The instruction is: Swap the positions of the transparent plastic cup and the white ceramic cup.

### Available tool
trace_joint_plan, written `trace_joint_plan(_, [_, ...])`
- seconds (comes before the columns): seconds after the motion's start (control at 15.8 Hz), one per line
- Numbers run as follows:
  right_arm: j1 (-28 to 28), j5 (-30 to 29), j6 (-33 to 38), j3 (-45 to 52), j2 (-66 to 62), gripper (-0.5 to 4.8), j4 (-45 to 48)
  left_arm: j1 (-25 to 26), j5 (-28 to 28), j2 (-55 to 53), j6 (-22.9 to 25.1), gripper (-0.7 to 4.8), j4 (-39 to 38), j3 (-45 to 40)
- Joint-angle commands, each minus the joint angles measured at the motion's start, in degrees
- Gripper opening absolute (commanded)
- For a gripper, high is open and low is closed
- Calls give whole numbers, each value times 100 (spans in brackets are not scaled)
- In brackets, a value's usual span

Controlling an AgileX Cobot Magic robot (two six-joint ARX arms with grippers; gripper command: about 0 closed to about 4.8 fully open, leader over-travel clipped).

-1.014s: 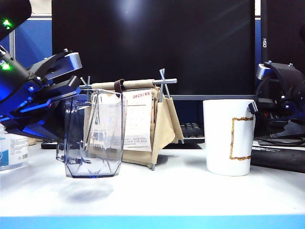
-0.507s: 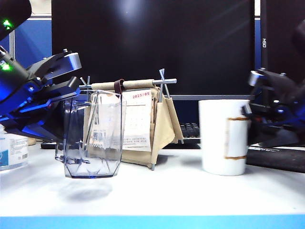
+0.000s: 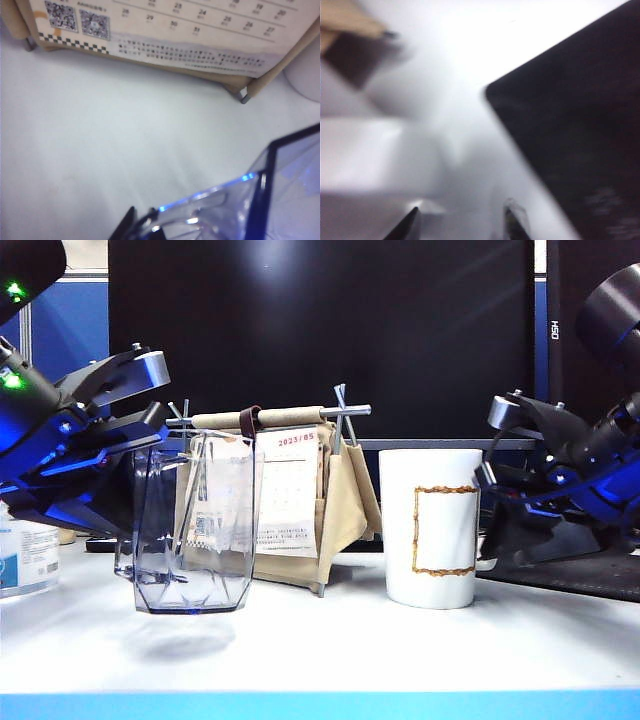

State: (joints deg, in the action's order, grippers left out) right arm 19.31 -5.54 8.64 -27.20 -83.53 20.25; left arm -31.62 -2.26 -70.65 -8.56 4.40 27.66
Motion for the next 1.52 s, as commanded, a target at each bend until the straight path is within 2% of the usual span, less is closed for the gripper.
trace_joint_plan(0.06, [2,306,-323,-17,11,212,393,4,13,24,20,-6,98,26])
trace_joint_plan(0.25, [2,308,-328,-20,11,212,682,4,11,26,17,-6,79,26])
trace_joint_plan(0.57, [-35,553,-916,-20,9,212,990,4,9,26,15,-6,79,26])
trace_joint_plan(0.95, [-96,544,-918,-57,-431,212,1182,4,-11,26,17,-6,37,26])
trace_joint_plan(1.2, [-98,566,-933,-92,-831,210,1843,4,-9,26,20,-6,37,26])
trace_joint_plan(1.33, [-98,566,-935,-94,-837,192,1930,4,-9,26,20,-6,35,26])
trace_joint_plan(1.46, [-98,566,-933,-94,-841,136,1996,4,-9,26,20,-6,35,26])
trace_joint_plan(1.52, [-98,568,-933,-98,-874,135,2070,4,-9,26,20,-6,35,26])
